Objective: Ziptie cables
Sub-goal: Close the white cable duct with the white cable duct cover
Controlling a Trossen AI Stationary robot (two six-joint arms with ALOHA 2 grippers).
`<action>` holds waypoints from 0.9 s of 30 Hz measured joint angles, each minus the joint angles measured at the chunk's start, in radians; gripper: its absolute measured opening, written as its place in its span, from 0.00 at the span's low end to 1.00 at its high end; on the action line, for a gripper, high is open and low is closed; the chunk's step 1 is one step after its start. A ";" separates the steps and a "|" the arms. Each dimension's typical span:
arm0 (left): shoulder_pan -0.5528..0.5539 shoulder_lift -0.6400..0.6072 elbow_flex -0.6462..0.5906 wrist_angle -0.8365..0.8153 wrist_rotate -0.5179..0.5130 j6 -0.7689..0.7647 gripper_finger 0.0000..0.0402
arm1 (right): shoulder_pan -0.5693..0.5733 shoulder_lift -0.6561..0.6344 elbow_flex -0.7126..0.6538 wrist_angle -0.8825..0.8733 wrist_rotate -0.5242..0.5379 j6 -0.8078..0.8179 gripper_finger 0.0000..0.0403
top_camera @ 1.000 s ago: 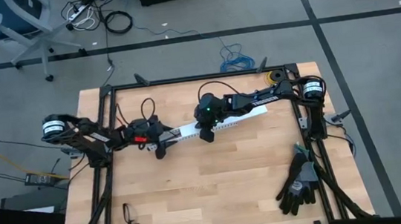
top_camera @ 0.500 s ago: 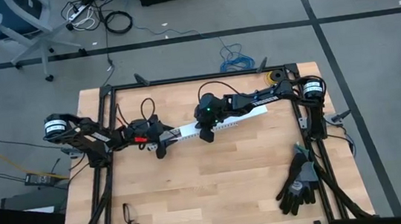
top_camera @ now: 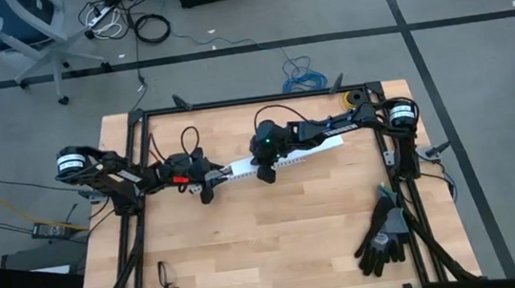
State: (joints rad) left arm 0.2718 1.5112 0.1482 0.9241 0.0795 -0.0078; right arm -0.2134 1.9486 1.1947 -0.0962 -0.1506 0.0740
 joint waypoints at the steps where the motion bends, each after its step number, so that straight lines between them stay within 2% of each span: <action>1: 0.000 0.000 0.000 0.000 0.000 0.000 0.51 | 0.000 -0.009 0.000 0.002 0.009 -0.012 0.00; 4: 0.000 0.000 0.001 0.000 -0.001 0.000 0.51 | 0.011 -0.060 -0.006 -0.019 0.057 -0.038 0.00; 9: 0.000 0.000 0.001 -0.001 -0.001 0.000 0.52 | 0.008 -0.187 -0.002 -0.128 0.066 -0.040 0.00; 14: 0.000 0.000 0.001 -0.001 -0.001 -0.001 0.52 | -0.011 -0.193 -0.005 -0.296 0.102 0.034 0.00; 17: 0.000 0.000 0.000 0.000 -0.001 -0.001 0.52 | -0.016 -0.130 -0.002 -0.250 0.065 0.057 0.00; 21: 0.000 0.000 -0.002 0.000 -0.002 -0.001 0.52 | -0.010 -0.027 0.000 -0.029 -0.040 0.056 0.00; 23: 0.000 0.000 -0.002 0.000 -0.001 -0.003 0.52 | -0.005 0.007 0.002 0.051 -0.054 0.055 0.00; 27: 0.000 0.000 -0.002 0.000 0.003 -0.004 0.52 | -0.005 0.011 0.003 0.052 -0.052 0.055 0.00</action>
State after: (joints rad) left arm 0.2722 1.5108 0.1463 0.9239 0.0825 -0.0120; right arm -0.2184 1.9595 1.1976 -0.0438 -0.2030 0.1291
